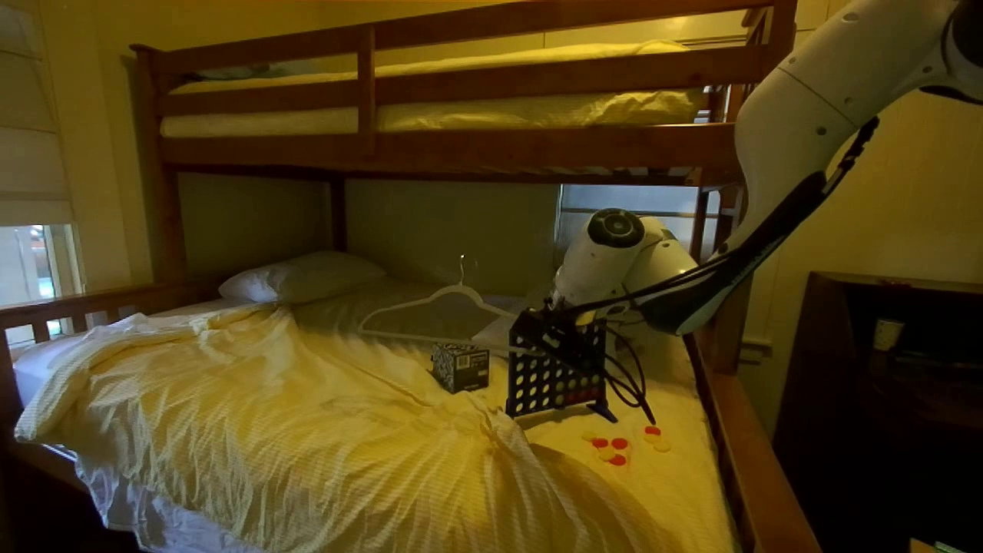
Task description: Pick up the hang wire and put it on the black object
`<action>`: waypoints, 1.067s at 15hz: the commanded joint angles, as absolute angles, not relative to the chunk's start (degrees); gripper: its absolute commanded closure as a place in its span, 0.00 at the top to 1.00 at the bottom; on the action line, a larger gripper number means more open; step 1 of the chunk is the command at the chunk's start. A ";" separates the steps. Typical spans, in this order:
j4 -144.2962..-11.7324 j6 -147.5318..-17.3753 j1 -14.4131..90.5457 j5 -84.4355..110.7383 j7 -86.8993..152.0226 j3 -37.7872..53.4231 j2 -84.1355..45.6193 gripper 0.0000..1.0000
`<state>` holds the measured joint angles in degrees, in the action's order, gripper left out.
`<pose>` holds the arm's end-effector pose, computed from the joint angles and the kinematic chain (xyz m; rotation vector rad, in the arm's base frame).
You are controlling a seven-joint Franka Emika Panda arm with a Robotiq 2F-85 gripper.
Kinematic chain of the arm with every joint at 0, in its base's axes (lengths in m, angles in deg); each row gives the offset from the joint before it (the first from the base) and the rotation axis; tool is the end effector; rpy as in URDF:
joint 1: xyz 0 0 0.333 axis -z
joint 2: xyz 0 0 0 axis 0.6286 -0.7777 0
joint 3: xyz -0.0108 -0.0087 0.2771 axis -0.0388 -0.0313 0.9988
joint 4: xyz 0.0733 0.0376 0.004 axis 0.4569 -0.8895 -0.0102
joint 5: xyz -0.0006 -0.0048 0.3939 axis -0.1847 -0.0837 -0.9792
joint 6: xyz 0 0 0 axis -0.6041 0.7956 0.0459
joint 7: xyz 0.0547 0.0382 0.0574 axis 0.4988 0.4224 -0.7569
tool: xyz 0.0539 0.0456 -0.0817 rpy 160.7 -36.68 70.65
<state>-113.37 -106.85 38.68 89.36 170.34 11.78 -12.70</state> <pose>0.5438 0.0453 0.2705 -2.3424 1.6682 -1.1183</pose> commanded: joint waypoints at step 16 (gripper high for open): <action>-115.41 -103.51 37.32 82.39 168.72 14.72 -14.83 0.05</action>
